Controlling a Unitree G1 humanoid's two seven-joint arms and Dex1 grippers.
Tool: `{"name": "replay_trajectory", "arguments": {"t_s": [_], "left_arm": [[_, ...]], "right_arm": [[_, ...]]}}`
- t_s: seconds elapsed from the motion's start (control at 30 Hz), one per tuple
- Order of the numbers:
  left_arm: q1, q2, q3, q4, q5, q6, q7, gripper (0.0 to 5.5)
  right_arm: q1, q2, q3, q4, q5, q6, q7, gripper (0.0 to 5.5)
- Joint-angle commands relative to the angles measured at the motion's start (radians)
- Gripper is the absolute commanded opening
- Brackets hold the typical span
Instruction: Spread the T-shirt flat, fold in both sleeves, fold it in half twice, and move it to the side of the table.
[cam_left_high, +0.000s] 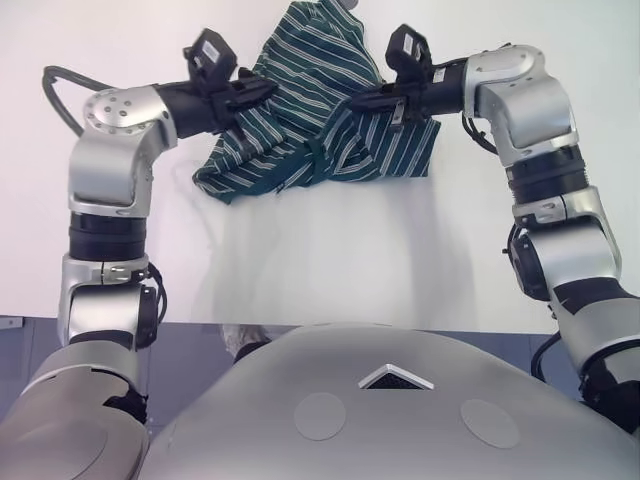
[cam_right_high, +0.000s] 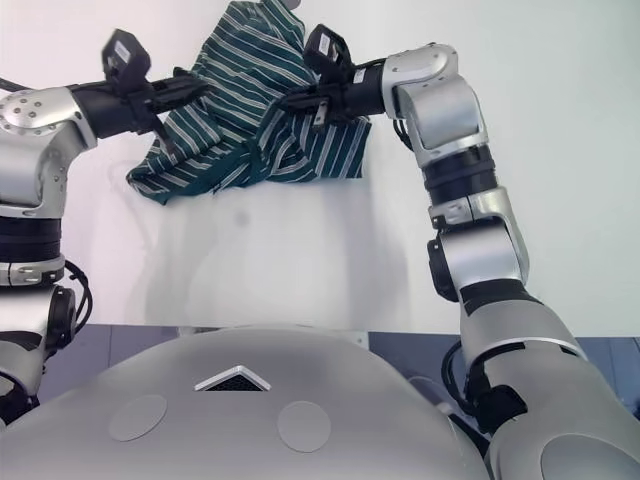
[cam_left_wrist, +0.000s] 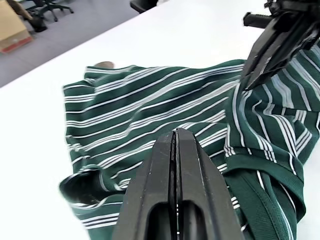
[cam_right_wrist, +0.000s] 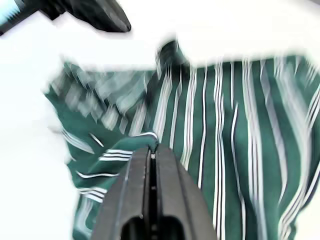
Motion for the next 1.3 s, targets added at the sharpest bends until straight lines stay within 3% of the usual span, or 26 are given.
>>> {"name": "replay_trajectory", "arguments": {"t_s": [0.03, 0.1, 0.3, 0.43, 0.67, 0.83, 1.0, 1.1, 1.3], "left_arm": [[0.074, 0.093, 0.084, -0.037, -0.044, -0.026, -0.065, 0.0], [0.121, 0.127, 0.083, -0.075, -0.016, -0.08, -0.076, 0.0], [0.17, 0.245, 0.108, -0.237, -0.057, -0.05, -0.145, 1.09], [0.232, 0.268, 0.03, -0.326, -0.044, -0.066, -0.189, 1.81], [0.295, 0.226, -0.24, -0.334, 0.201, -0.272, -0.135, 1.81], [0.318, 0.19, -0.314, -0.256, 0.251, -0.322, -0.124, 1.81], [0.301, 0.143, -0.406, -0.132, 0.443, -0.407, -0.003, 1.81], [0.288, 0.144, -0.408, -0.107, 0.473, -0.383, 0.017, 1.81], [0.26, 0.175, -0.388, -0.094, 0.472, -0.328, 0.015, 0.52]], "right_arm": [[0.033, -0.11, -0.21, -0.319, 0.189, 0.134, -0.006, 0.04], [0.038, -0.144, -0.259, -0.379, 0.23, 0.171, -0.035, 0.04], [0.051, -0.165, -0.295, -0.418, 0.274, 0.201, -0.118, 0.0], [0.055, -0.165, -0.294, -0.4, 0.279, 0.194, -0.145, 0.0], [0.016, -0.144, -0.264, -0.335, 0.277, 0.192, -0.193, 0.0], [0.003, -0.146, -0.251, -0.339, 0.294, 0.205, -0.185, 0.0], [0.028, -0.165, -0.236, -0.369, 0.318, 0.224, -0.168, 0.0], [0.036, -0.171, -0.231, -0.385, 0.33, 0.227, -0.159, 0.0], [0.046, -0.164, -0.252, -0.379, 0.338, 0.209, -0.206, 0.0]]}}
